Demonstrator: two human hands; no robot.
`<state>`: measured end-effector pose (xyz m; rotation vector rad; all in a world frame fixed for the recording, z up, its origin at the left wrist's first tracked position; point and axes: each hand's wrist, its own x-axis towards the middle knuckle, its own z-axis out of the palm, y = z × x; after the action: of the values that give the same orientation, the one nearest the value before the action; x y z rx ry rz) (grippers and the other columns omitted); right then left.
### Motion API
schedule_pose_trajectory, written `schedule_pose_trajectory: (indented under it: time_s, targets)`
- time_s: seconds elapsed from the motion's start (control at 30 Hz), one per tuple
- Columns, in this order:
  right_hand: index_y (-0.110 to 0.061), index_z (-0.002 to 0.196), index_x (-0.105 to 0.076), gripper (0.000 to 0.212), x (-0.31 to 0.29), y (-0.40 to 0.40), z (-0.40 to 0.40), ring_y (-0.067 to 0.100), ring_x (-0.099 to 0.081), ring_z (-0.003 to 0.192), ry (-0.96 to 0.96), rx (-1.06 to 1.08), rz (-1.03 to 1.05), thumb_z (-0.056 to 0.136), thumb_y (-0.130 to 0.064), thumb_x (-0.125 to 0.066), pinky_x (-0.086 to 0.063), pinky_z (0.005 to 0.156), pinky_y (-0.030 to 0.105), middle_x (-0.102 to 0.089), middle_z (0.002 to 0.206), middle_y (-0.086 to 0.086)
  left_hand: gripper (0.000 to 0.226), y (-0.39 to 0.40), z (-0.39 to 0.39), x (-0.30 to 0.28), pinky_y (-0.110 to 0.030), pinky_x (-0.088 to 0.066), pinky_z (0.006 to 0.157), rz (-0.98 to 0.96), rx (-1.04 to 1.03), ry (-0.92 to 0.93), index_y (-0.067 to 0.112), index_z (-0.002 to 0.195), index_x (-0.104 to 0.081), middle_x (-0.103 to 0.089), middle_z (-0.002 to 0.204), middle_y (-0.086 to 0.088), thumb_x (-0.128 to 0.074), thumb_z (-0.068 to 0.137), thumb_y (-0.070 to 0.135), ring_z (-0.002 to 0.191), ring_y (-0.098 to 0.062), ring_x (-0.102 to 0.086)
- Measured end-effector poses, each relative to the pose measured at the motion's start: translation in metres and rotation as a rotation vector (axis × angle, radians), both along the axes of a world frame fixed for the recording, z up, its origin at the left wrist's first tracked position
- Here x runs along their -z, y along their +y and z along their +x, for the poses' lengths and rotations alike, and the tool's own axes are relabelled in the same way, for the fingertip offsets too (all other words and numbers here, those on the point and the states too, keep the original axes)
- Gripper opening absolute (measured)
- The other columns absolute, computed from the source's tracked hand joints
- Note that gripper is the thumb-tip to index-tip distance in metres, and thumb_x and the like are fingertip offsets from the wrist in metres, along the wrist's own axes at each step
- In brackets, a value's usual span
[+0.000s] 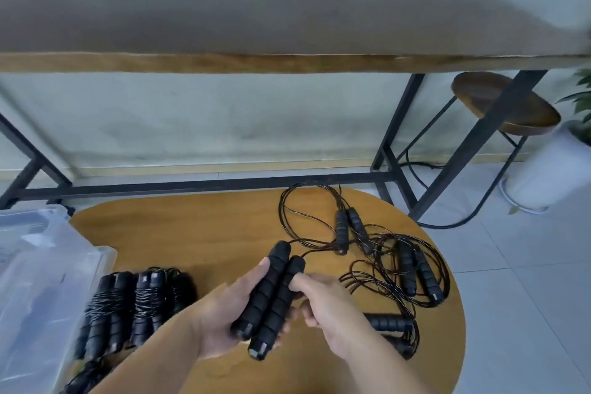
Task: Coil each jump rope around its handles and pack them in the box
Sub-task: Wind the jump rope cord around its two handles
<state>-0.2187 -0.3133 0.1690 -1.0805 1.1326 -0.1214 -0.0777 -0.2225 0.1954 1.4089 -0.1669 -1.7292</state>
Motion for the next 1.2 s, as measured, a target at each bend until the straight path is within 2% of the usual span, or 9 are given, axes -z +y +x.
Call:
schedule_pose_trajectory:
  time_s: [0.2,0.43,0.67,0.77,0.83,0.93,1.0,1.07,1.2]
  targets:
    - [-0.014,0.08,-0.059,0.01,-0.036,0.024,0.034,0.014,-0.039,0.053,-0.099,-0.053,-0.066,0.085,-0.022,-0.059,-0.03,0.051,0.024,-0.059,0.067,-0.004,0.066,0.027,0.039,-0.036,-0.04,-0.05,0.07,-0.052,0.01,-0.021,0.002,0.106,-0.075,-0.065,0.099,-0.025,-0.045,0.093,0.059,0.079,-0.032,-0.06]
    - [-0.013,0.078,-0.056,0.015,-0.081,0.037,0.063,0.013,-0.038,0.054,-0.201,-0.152,-0.2,0.084,-0.026,-0.06,-0.03,0.051,0.024,-0.058,0.074,-0.002,0.072,0.046,0.078,-0.089,-0.045,-0.054,0.07,-0.057,0.136,-0.063,0.002,0.117,-0.07,-0.06,0.092,-0.018,-0.048,0.089,0.064,0.081,-0.036,-0.063]
    - [-0.015,0.076,-0.07,0.042,-0.147,0.029,0.083,0.01,-0.044,0.054,-0.138,-0.378,-0.525,0.083,-0.056,-0.065,-0.035,0.058,0.024,-0.061,0.068,-0.007,0.064,0.07,0.12,-0.149,-0.034,-0.05,0.056,-0.249,0.189,-0.043,0.008,0.128,-0.062,-0.062,0.101,-0.023,-0.054,0.092,0.061,0.066,-0.029,-0.06]
    - [-0.015,0.071,-0.069,0.046,-0.182,0.018,0.088,0.01,-0.05,0.059,-0.195,-0.124,-0.713,0.087,-0.057,-0.06,-0.044,0.067,0.03,-0.055,0.062,-0.007,0.062,0.075,0.134,-0.177,-0.034,-0.053,0.057,-0.395,0.309,0.0,0.01,0.131,-0.061,-0.059,0.106,-0.025,-0.057,0.091,0.057,0.068,-0.03,-0.061]
    - [-0.022,0.08,-0.07,0.037,-0.201,0.009,0.091,0.009,-0.058,0.075,-0.25,0.052,-0.849,0.093,-0.053,-0.055,-0.048,0.077,0.031,-0.06,0.071,-0.012,0.061,0.075,0.139,-0.195,-0.034,-0.054,0.06,-0.486,0.399,0.023,0.008,0.133,-0.057,-0.057,0.109,-0.024,-0.049,0.097,0.056,0.071,-0.029,-0.062]
    - [-0.036,0.106,-0.068,0.026,-0.229,0.002,0.101,-0.006,-0.055,0.102,-0.351,-0.008,-1.002,0.1,-0.047,-0.045,-0.043,0.09,0.022,-0.062,0.109,-0.02,0.062,0.07,0.14,-0.221,-0.034,-0.055,0.061,-0.619,0.452,0.027,0.01,0.144,-0.043,-0.055,0.11,-0.023,-0.039,0.102,0.054,0.072,-0.029,-0.062]
    - [-0.036,0.11,-0.07,0.034,-0.247,0.003,0.112,-0.013,-0.056,0.104,-0.474,-0.08,-0.969,0.102,-0.046,-0.038,-0.04,0.089,0.012,-0.066,0.113,-0.021,0.065,0.065,0.141,-0.236,-0.034,-0.054,0.061,-0.673,0.462,0.005,0.01,0.148,-0.037,-0.054,0.109,-0.022,-0.039,0.101,0.055,0.072,-0.029,-0.061]
    - [-0.03,0.095,-0.075,0.042,-0.261,0.006,0.123,-0.011,-0.063,0.088,-0.555,-0.105,-0.831,0.103,-0.046,-0.037,-0.045,0.075,0.007,-0.074,0.093,-0.018,0.07,0.058,0.142,-0.247,-0.034,-0.053,0.062,-0.698,0.453,0.002,0.008,0.15,-0.033,-0.053,0.109,-0.022,-0.041,0.1,0.056,0.074,-0.028,-0.061]
    - [-0.024,0.081,-0.078,0.043,-0.271,0.004,0.138,0.014,-0.063,0.075,-0.609,-0.077,-0.707,0.102,-0.045,-0.045,-0.056,0.077,0.037,-0.067,0.077,0.0,0.072,0.051,0.147,-0.255,-0.036,-0.051,0.066,-0.727,0.417,0.085,0.005,0.151,-0.032,-0.054,0.11,-0.021,-0.045,0.1,0.053,0.081,-0.028,-0.06]
